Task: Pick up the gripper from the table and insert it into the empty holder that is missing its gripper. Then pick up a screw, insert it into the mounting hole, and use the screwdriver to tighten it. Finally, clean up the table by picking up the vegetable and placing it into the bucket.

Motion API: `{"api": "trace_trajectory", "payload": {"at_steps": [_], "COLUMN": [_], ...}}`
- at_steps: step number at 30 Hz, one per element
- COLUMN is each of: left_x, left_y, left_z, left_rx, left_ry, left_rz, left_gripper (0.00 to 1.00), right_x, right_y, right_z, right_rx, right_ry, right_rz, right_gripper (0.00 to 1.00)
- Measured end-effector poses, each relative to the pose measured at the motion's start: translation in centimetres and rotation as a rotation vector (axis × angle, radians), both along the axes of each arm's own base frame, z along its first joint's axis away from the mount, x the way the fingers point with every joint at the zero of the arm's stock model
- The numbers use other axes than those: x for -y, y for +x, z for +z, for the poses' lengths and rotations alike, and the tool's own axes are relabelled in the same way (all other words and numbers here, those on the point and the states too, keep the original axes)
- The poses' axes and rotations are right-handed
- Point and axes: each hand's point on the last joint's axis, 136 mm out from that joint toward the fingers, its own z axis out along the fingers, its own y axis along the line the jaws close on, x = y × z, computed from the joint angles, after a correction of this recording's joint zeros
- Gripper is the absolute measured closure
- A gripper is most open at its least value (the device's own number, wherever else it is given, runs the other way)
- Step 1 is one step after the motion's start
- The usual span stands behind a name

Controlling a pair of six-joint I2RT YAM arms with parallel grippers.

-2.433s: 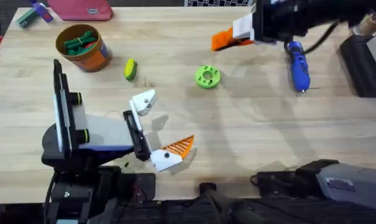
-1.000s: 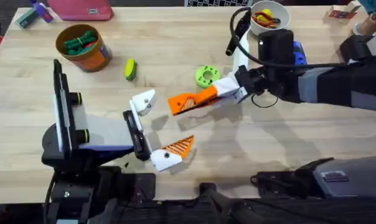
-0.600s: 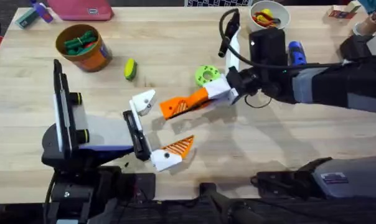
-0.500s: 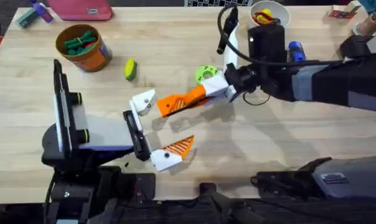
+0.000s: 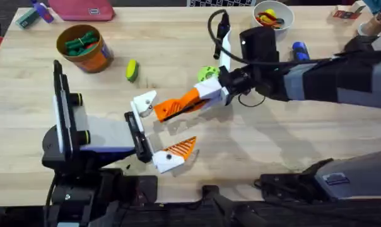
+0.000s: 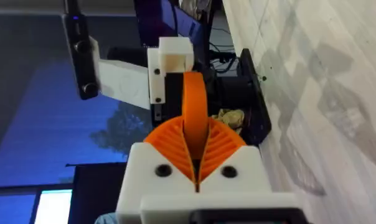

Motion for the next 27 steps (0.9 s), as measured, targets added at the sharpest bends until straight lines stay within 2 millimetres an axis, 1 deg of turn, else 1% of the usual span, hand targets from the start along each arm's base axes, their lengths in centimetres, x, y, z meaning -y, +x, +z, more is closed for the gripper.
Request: {"api": "trace_trajectory", "payload": {"at_steps": [4,12,27], "left_x": [0.0,0.0,0.0], "left_y": [0.0,0.1,0.0], "left_z": [0.0,0.0,0.0], "left_rx": [0.000,0.002,0.001], "left_ry": [0.000,0.001,0.000], "left_rz": [0.002,0.007,0.000], "left_gripper": [0.015,0.015,0.016], "right_x": [-0.4,-0.8,-1.1], "right_y": [-0.2,0.5,0.8], "right_z": [0.1,1.6,1.6], "right_rx": [0.002,0.050,0.072], "right_ry": [0.001,0.037,0.030], "right_rz": [0.013,0.029,0.014], "right_gripper": [0.992,0.993,0.993]}}
